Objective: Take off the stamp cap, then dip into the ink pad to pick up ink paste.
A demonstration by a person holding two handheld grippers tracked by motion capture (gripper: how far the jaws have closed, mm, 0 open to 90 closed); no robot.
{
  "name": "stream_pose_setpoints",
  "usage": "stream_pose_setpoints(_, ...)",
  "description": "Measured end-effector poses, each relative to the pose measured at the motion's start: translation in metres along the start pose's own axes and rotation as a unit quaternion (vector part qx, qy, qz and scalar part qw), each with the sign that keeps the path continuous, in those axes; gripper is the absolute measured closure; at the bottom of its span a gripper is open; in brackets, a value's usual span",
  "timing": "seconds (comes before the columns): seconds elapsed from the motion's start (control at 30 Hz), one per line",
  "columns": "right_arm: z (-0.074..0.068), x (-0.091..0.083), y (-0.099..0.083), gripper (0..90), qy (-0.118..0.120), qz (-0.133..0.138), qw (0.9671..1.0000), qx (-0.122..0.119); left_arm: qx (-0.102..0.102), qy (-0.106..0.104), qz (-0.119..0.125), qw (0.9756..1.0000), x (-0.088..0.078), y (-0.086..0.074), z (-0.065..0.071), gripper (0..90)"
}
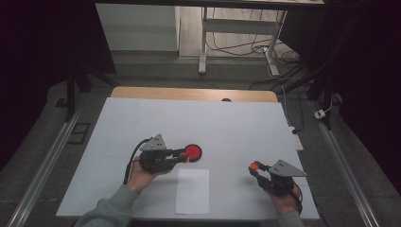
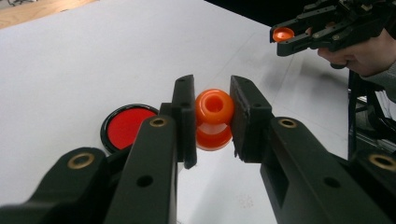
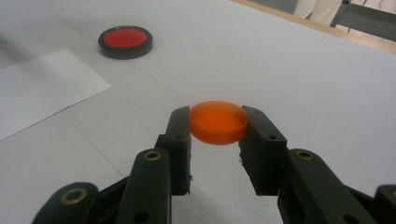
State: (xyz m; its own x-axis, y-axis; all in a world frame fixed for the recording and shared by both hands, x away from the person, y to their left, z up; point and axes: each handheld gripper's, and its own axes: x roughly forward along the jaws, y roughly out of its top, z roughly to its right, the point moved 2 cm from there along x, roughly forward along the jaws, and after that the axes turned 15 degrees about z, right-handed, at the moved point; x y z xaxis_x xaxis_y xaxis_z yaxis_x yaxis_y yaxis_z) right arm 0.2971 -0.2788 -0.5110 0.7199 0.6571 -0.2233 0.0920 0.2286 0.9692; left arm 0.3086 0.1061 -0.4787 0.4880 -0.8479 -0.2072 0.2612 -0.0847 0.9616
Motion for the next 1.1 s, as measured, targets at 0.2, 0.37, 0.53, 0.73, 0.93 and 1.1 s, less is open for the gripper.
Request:
stream_pose_setpoints(0.2,0.000,0.000,0.000,64.2,0.000,-0.002,1.0000,-0.001,-0.001,0.007,0.001,1.0000,-0.001,0.001,-0.005,72.6)
stream_pose_setpoints(0.37,0.000,0.001,0.000,64.2,0.000,-0.003,1.0000,-0.001,-0.001,0.012,0.004,0.9999,-0.001,0.003,-0.007,72.6)
stream_pose_setpoints(0.53,0.000,0.002,-0.001,64.2,0.001,-0.005,1.0000,-0.001,0.004,0.016,0.002,0.9999,0.001,0.004,-0.009,72.6)
stream_pose_setpoints(0.73,0.000,0.003,-0.001,64.2,0.001,-0.005,1.0000,-0.001,0.004,0.025,-0.001,0.9997,0.004,0.004,-0.016,72.6)
stream_pose_setpoints(0.93,0.000,0.003,-0.001,64.2,0.001,-0.006,1.0000,-0.001,0.003,0.028,-0.006,0.9996,0.010,0.004,-0.021,72.6)
stream_pose_setpoints(1.1,0.000,0.003,-0.001,64.2,0.001,-0.006,1.0000,-0.001,0.003,0.028,-0.013,0.9995,0.018,0.002,-0.025,72.6)
